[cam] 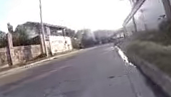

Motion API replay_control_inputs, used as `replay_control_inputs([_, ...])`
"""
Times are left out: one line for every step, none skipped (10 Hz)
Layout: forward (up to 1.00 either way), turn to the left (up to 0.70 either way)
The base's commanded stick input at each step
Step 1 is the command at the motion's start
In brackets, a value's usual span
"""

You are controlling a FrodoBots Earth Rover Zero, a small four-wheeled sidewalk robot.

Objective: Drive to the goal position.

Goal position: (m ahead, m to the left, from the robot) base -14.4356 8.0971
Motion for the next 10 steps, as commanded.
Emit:
replay_control_inputs([1.00,0.00])
replay_control_inputs([1.00,0.00])
replay_control_inputs([1.00,0.00])
replay_control_inputs([1.00,0.00])
replay_control_inputs([1.00,0.00])
replay_control_inputs([1.00,-0.08])
replay_control_inputs([1.00,-0.35])
replay_control_inputs([1.00,-0.40])
replay_control_inputs([1.00,-0.33])
replay_control_inputs([1.00,-0.09])
